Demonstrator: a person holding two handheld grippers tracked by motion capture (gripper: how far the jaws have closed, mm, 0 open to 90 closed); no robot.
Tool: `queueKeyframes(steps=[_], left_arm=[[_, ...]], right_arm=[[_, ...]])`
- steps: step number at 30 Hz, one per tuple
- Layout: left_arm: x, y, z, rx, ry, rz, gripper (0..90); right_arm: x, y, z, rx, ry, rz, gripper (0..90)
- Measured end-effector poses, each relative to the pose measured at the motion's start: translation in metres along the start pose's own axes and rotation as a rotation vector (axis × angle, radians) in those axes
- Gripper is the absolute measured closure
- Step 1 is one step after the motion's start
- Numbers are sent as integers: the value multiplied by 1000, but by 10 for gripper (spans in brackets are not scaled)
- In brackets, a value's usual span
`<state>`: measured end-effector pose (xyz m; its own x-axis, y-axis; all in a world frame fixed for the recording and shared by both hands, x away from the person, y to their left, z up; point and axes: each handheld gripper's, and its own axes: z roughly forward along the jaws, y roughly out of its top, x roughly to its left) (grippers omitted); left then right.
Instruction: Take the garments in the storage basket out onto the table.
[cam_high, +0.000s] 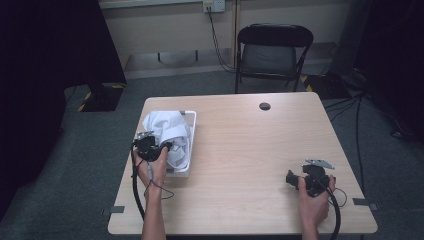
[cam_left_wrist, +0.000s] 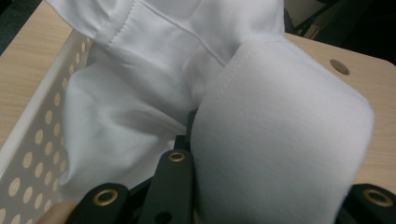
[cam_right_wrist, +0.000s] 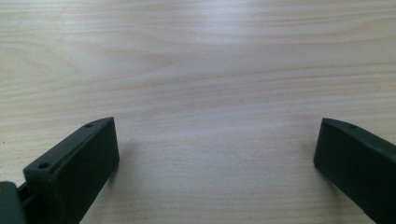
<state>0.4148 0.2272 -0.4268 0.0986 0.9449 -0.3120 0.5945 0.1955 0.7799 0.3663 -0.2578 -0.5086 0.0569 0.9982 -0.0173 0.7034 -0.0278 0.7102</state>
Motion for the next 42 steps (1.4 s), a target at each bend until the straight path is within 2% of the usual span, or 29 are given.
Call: queueKeyframes(steps=[8,11,21,42], left_arm=[[-5,0,-9,-34,-8,9,793],[-5,0,-12,-44,-16,-3,791],[-9,-1,-21,-66,-32,-5,790],[-24,3,-42,-117,-67,40,787]], right_arm=[[0,0,0,0,0,0,0],[0,0,0,0,0,0,0],[0,0,0,0,0,0,0],[0,0,0,0,0,0,0]])
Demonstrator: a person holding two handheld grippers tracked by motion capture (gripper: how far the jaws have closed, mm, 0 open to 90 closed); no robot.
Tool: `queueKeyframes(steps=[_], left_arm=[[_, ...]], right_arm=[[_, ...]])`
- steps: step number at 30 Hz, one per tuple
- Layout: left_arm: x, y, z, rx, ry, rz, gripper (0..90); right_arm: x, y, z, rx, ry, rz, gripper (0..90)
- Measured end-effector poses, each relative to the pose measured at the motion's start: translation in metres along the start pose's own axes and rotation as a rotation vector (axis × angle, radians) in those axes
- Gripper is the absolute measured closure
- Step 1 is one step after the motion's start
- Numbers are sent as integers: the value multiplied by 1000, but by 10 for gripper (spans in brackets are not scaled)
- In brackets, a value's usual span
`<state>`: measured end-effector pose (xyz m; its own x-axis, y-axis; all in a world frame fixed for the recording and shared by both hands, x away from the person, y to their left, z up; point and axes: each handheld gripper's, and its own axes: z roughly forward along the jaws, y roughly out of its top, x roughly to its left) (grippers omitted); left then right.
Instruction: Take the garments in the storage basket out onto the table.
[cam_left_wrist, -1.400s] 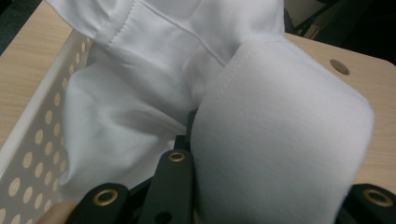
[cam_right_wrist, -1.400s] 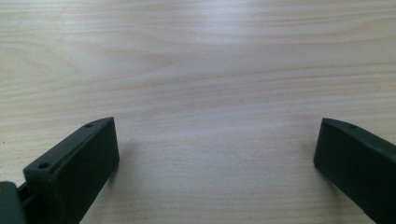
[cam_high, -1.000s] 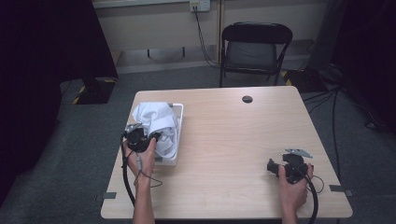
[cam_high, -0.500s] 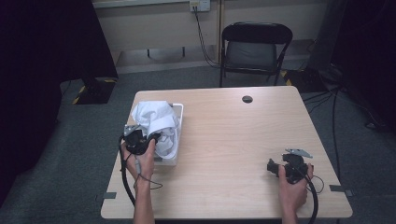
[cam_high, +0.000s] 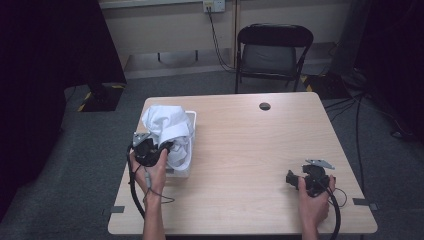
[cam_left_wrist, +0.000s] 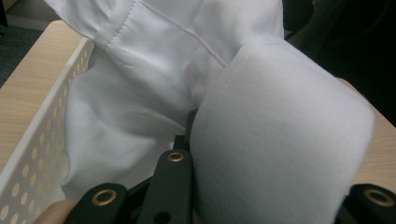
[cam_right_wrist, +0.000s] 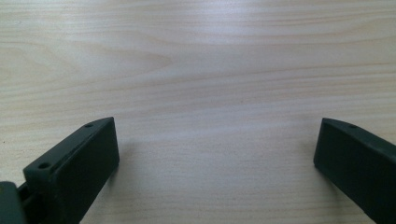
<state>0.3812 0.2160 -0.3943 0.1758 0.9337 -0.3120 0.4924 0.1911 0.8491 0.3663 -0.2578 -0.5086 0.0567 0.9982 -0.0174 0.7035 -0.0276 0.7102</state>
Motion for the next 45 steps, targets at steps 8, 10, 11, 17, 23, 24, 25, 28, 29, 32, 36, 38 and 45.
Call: queueKeyframes(steps=[8,10,11,17,23,24,25,28,29,32,36,38,45], left_arm=[[-9,5,-9,-31,-29,21,785],[-10,6,-10,-31,-32,24,785],[-11,6,-10,-33,-32,28,786],[-20,9,-16,-46,-48,44,786],[-26,9,-21,-57,-52,48,787],[-28,9,-22,-58,-53,50,787],[-30,9,-23,-61,-56,52,787],[-32,10,-23,-57,-58,55,787],[-33,11,-23,-57,-57,55,788],[-36,12,-24,-63,-63,63,789],[-42,13,-25,-73,-74,72,788],[-47,12,-24,-76,-86,79,788],[-57,10,-21,-73,-98,101,790]], right_arm=[[0,0,0,0,0,0,0],[0,0,0,0,0,0,0],[0,0,0,0,0,0,0],[0,0,0,0,0,0,0],[0,0,0,0,0,0,0],[0,0,0,0,0,0,0],[0,0,0,0,0,0,0],[0,0,0,0,0,0,0],[0,0,0,0,0,0,0],[0,0,0,0,0,0,0],[0,0,0,0,0,0,0],[0,0,0,0,0,0,0],[0,0,0,0,0,0,0]])
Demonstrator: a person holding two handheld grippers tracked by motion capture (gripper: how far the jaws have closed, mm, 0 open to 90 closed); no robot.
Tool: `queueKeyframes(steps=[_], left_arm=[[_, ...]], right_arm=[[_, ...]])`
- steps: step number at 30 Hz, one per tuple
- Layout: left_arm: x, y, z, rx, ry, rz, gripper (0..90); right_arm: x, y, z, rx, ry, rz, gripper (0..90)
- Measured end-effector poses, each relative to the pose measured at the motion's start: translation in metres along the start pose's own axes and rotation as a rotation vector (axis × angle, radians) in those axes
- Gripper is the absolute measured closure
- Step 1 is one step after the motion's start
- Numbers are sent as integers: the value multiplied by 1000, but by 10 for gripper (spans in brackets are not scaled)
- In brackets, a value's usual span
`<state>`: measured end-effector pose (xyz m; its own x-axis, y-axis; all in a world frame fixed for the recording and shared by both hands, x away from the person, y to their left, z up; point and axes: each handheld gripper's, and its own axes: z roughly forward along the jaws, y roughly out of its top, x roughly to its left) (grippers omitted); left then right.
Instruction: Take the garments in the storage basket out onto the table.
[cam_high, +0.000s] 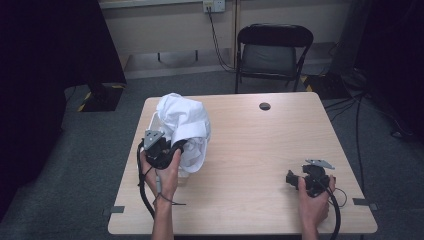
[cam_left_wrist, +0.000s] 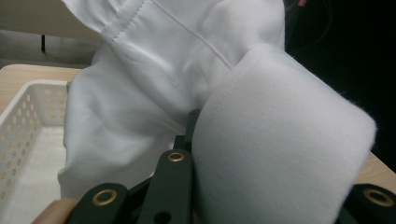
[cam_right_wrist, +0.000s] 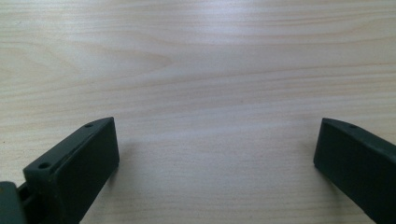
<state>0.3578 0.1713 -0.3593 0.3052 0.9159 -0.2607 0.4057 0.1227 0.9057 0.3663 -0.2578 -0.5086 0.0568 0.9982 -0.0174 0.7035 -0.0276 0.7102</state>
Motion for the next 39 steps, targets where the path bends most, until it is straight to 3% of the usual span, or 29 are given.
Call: queueKeyframes(steps=[15,32,39], left_arm=[[-19,10,-6,-36,-22,27,790],[-39,17,7,-28,-68,44,791],[-46,17,16,-23,-89,28,790]], right_arm=[[0,0,0,0,0,0,0],[0,0,0,0,0,0,0],[0,0,0,0,0,0,0]])
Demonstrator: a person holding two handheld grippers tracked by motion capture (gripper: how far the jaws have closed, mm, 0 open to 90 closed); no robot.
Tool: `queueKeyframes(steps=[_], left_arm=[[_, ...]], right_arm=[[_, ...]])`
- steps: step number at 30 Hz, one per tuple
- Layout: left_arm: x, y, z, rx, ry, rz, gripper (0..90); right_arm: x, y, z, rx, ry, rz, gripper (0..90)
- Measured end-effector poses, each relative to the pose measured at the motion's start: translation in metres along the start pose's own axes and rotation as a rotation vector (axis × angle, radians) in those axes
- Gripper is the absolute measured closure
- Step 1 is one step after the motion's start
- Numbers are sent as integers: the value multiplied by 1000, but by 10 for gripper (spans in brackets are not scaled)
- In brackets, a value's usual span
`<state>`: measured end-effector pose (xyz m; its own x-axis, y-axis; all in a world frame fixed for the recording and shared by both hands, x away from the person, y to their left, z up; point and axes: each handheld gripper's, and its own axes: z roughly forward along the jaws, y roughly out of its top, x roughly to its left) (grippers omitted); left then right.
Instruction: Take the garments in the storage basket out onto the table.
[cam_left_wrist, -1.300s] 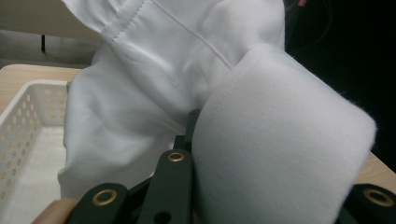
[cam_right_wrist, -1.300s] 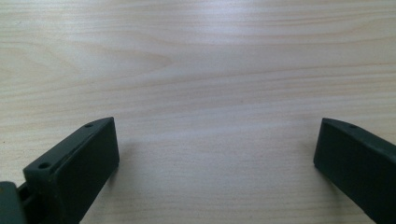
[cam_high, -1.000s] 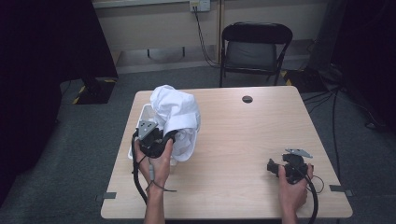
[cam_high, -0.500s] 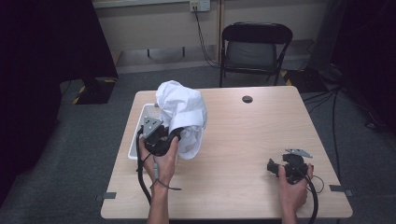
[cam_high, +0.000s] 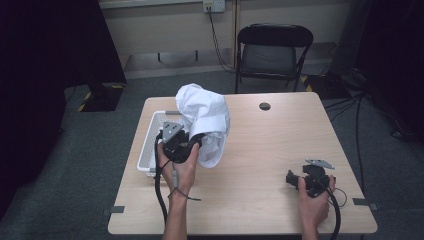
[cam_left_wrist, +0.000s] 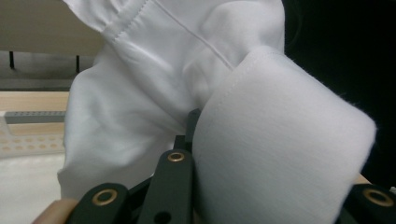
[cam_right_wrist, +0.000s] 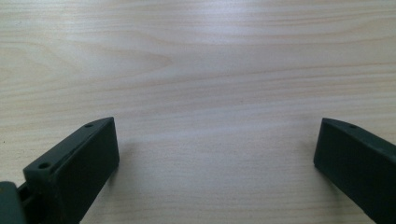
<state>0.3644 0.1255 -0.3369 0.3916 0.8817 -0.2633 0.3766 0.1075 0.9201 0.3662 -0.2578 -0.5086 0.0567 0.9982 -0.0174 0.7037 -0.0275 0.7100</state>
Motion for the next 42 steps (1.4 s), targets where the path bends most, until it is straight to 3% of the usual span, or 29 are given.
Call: queueKeyframes(steps=[10,30,42], left_arm=[[-9,-6,25,34,-22,-16,790],[-33,-17,59,101,-50,9,788],[-51,-29,81,167,-98,49,791]], right_arm=[[0,0,0,0,0,0,0],[0,0,0,0,0,-1,0],[0,0,0,0,0,-1,0]])
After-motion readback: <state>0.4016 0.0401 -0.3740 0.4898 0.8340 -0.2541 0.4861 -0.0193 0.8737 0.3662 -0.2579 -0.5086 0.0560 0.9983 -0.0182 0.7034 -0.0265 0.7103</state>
